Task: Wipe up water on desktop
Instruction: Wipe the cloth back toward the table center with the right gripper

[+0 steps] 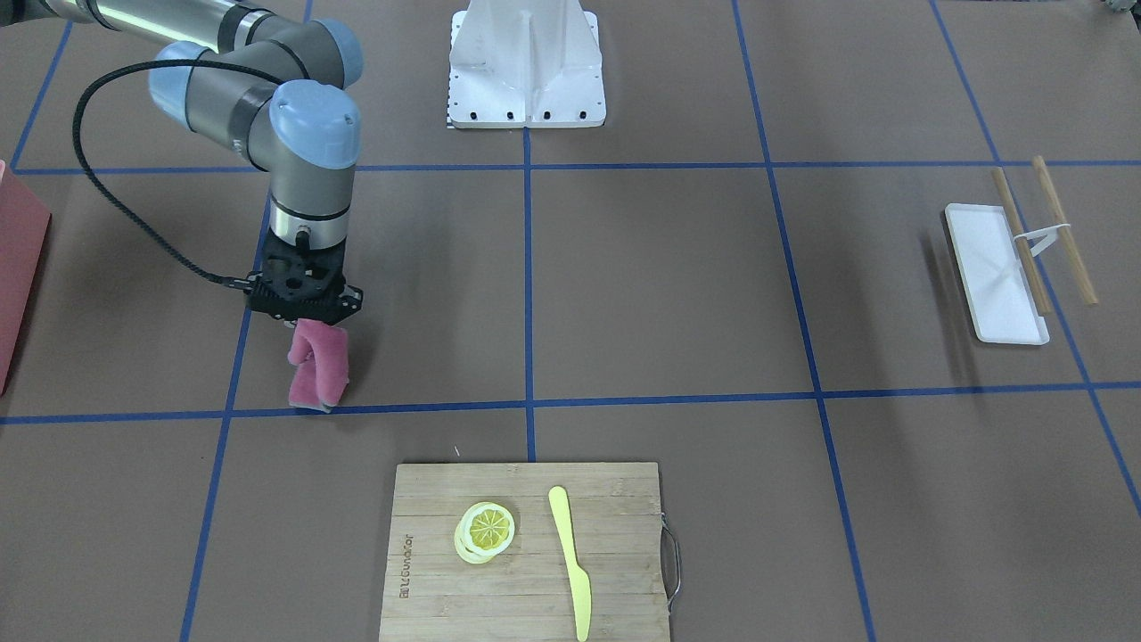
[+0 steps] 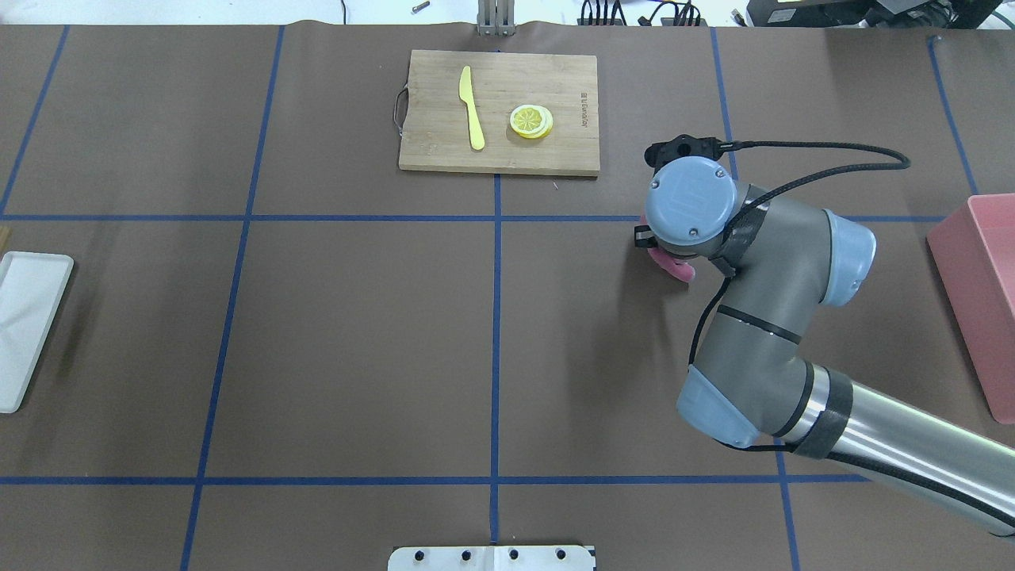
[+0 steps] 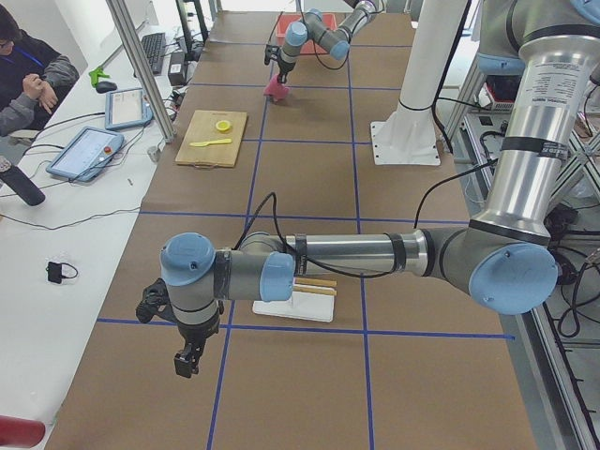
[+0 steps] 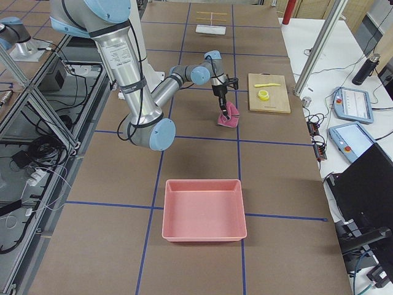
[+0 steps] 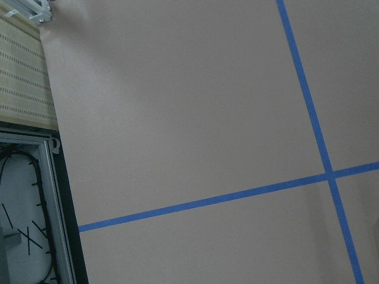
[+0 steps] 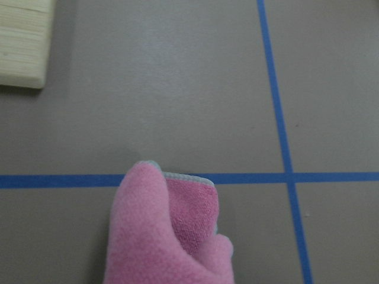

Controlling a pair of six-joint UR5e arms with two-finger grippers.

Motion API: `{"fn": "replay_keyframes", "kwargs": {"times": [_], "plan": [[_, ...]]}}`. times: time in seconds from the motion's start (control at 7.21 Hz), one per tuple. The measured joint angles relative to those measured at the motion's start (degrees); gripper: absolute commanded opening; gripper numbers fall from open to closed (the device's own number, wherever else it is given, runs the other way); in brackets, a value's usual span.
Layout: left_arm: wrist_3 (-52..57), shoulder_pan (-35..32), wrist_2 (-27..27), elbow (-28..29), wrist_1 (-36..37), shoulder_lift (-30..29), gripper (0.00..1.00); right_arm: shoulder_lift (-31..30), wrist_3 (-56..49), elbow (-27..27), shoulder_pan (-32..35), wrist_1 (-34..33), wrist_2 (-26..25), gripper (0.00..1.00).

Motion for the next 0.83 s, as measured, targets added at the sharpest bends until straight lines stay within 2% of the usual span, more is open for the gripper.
{"fn": "replay_keyframes", "kwargs": {"times": [0.14, 0.28, 0.56, 0.83], "plan": [[0.03, 0.0, 0.0, 0.1, 0.03, 0.0, 0.98, 1.78, 5.42, -1.35, -2.37, 3.57, -0.14, 0.0], [0.05, 0.0, 0.0, 0.17, 0.05, 0.0, 0.98, 6.11, 10.8, -4.9, -4.55, 6.01, -0.74, 0.0], [0.06, 0.01, 0.0, 0.2, 0.04, 0.23, 0.98, 16.31, 19.28, -12.49, -7.73, 7.51, -2.76, 0.0], [0.12, 0.02, 0.0, 0.15, -0.01, 0.65, 0.98, 20.72, 22.87, -15.49, -9.62, 7.7, -4.68, 0.0]]}}
